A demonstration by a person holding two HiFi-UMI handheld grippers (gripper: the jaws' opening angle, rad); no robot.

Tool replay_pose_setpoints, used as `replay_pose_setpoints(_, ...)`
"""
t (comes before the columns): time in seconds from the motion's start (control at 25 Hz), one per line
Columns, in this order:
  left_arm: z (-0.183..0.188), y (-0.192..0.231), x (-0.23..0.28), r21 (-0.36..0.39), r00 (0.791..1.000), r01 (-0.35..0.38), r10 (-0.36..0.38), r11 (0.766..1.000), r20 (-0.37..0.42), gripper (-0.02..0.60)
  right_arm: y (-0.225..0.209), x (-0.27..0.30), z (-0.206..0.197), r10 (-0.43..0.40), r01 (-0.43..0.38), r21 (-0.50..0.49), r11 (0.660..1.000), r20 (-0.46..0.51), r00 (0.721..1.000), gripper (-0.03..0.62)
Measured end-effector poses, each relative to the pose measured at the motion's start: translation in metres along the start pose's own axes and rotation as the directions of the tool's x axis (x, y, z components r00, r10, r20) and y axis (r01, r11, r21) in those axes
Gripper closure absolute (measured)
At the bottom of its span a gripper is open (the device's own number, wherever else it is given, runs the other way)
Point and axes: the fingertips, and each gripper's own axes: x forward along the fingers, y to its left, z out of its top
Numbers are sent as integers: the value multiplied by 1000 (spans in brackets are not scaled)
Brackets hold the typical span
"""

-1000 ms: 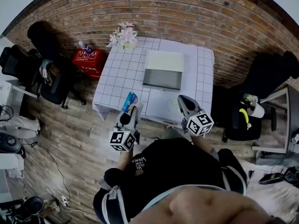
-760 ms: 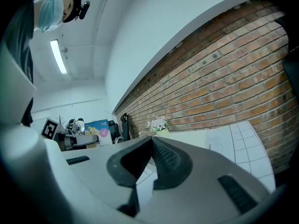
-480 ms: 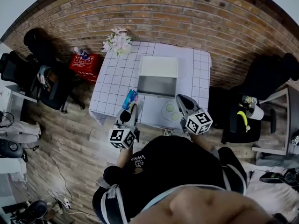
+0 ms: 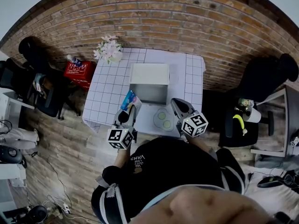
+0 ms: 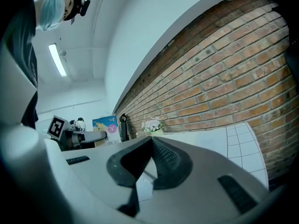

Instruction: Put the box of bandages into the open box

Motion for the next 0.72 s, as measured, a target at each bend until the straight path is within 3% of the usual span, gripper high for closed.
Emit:
replay_pose_setpoints(0.32,-4,6,20,19,999,44,-43,999,-14,502,-9,2,-8,-30,30,3,1000,-15,999,597)
replay_pose_setpoints(0.56,-5,23,37,24,990,127,-125,992,-68,502,-9,7,-10,-128,128,21,992,4,992,597)
replay_pose_setpoints(0.72,-5,35,48,47,972,210,-204,977,-121,502,-3,13,-6,-199,197,47,979,38,979,597)
